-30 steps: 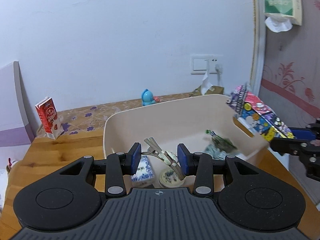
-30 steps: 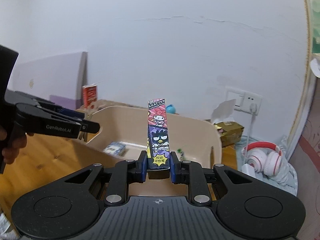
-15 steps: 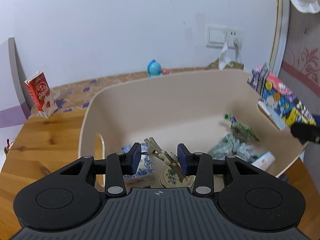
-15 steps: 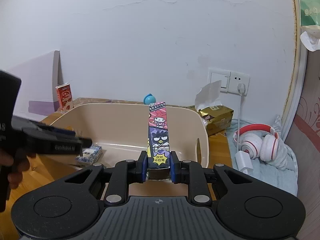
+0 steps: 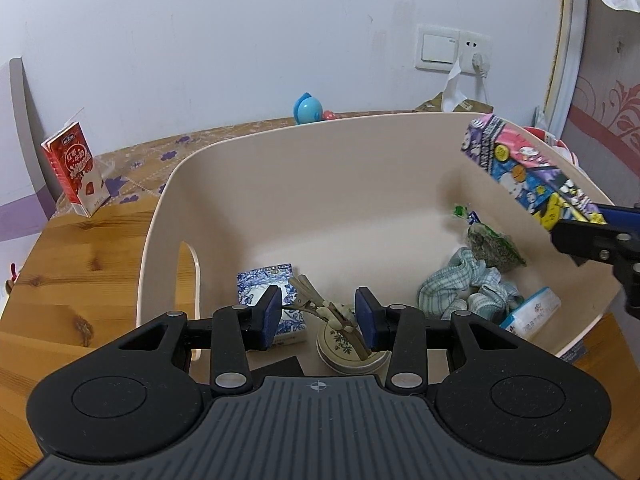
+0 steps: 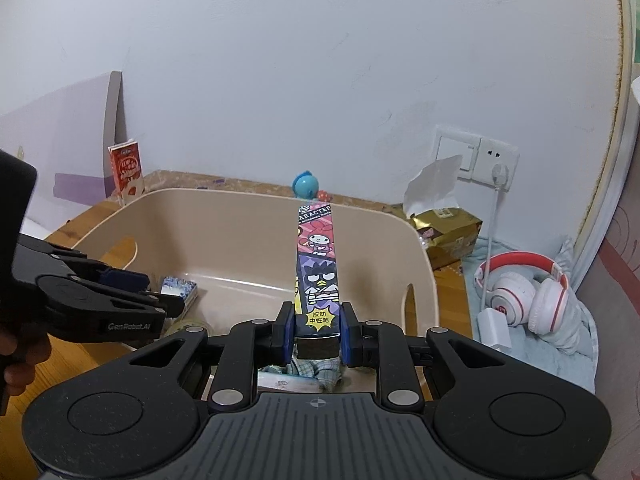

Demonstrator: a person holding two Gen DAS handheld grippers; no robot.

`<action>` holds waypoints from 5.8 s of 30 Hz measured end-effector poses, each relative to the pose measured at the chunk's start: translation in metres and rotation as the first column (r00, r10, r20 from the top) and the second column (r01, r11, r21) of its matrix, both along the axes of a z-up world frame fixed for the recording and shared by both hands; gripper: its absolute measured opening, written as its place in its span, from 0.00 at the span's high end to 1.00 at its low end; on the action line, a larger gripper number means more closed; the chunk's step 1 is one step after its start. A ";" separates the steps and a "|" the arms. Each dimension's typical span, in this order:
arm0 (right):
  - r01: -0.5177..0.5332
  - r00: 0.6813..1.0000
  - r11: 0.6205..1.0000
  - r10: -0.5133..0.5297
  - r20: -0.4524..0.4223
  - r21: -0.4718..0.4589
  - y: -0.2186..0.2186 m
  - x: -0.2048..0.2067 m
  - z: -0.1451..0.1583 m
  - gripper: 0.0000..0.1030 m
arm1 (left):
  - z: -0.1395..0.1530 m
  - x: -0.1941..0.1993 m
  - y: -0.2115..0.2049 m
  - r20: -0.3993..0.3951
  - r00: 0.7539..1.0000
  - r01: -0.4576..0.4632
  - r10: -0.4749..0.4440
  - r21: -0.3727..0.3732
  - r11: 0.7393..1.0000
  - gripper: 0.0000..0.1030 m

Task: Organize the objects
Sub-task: 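Lift both items over the bin and open both tools to drop them, then move both tools back toward the white box and black star box, then grasp the white box with the left tool while the right tool grasps the black star box, then carry both boxes over the bin and open both tools to release them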

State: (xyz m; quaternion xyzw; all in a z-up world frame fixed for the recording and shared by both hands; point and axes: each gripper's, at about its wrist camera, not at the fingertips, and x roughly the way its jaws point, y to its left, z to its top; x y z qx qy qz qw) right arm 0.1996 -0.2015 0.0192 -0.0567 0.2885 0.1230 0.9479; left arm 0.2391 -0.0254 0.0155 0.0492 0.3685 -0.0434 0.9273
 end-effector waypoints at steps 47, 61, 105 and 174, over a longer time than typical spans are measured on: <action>0.022 0.994 1.000 -0.023 -0.105 -0.003 -0.041 -0.071 -0.044 0.11 | 0.033 -0.121 -0.006 0.098 0.993 0.070 -0.065 -0.048 0.996 0.10; 0.172 0.983 0.985 -0.174 -0.053 -0.029 -0.046 -0.055 -0.060 0.08 | -0.021 -0.101 0.001 -0.020 1.000 -0.001 0.000 -0.057 0.998 0.10; -0.017 0.991 1.000 0.016 -0.129 -0.009 -0.004 -0.051 -0.084 0.02 | -0.042 -0.083 0.003 -0.105 0.993 -0.068 0.053 -0.146 0.987 0.10; 0.026 0.999 0.992 -0.028 0.015 0.120 -0.014 -0.109 -0.042 0.51 | -0.003 -0.111 0.008 0.034 0.997 -0.065 0.068 -0.090 0.994 0.42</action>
